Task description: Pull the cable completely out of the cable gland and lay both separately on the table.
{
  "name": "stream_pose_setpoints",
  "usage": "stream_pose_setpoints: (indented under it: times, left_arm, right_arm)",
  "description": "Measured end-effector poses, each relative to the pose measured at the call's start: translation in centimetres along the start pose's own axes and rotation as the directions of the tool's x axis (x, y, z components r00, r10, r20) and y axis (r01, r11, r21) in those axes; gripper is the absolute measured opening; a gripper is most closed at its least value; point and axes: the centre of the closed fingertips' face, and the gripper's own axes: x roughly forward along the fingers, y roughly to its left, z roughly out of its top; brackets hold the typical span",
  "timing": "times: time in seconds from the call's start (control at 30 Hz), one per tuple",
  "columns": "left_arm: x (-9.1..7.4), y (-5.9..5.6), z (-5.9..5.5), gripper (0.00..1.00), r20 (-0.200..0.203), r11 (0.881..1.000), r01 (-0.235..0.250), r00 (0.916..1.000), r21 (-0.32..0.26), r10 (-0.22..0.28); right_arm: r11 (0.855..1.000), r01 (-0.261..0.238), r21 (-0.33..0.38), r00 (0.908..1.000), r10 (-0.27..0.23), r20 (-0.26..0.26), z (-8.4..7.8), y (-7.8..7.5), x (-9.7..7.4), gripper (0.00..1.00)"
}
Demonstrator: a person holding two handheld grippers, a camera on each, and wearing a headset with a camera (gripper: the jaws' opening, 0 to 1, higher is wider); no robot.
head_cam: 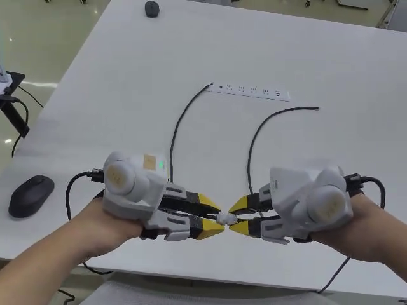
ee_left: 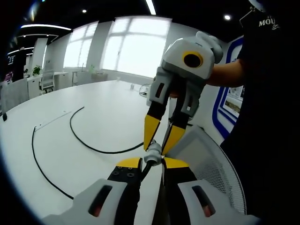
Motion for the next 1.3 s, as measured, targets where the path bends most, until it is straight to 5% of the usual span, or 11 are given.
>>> stream_pose_setpoints:
  times: [0.27,0.57,0.73,1.03,1.17,1.27,1.3]
  left_arm:
    - [-0.1,-0.1,0.3,0.16,0.024,1.0,0.008,0.9997,0.027,-0.008]
    - [0.0,-0.1,0.8,0.16,0.056,0.997,-0.003,0.9984,0.08,-0.001]
    - [-0.1,0.0,0.9,0.15,0.056,1.0,-0.006,0.9984,0.011,0.005]
    - [-0.6,-0.2,1.8,0.15,0.087,0.999,-0.015,0.996,-0.044,0.018]
    - [-0.9,-0.3,2.3,0.15,0.087,1.0,-0.029,0.9957,-0.011,0.03]
    - [-1.1,-0.3,2.7,0.15,0.085,0.999,-0.038,0.9957,0.015,0.036]
    - [-1.1,-0.3,2.8,0.15,0.082,0.999,-0.041,0.9958,0.021,0.039]
  right_arm:
    - [0.998,0.002,-0.069,0.9999,-0.001,0.013,0.2,-0.1,0.0,0.06]
    - [0.998,-0.002,-0.069,0.9991,0.005,0.042,0.3,-0.3,-0.4,0.06]
    - [0.998,0.009,-0.067,0.9982,-0.005,0.059,0.3,-0.3,-0.5,0.07]
    - [0.996,-0.019,0.087,0.9882,0.006,0.153,1.1,-0.9,-1.4,0.09]
    - [0.965,-0.099,0.242,0.9654,0.034,0.259,1.8,-1.4,-2.5,0.16]
    - [0.88,-0.203,0.43,0.9453,0.062,0.32,1.5,-2.0,-3.3,0.17]
    - [0.867,-0.227,0.445,0.935,0.066,0.348,1.6,-2.3,-3.5,0.18]
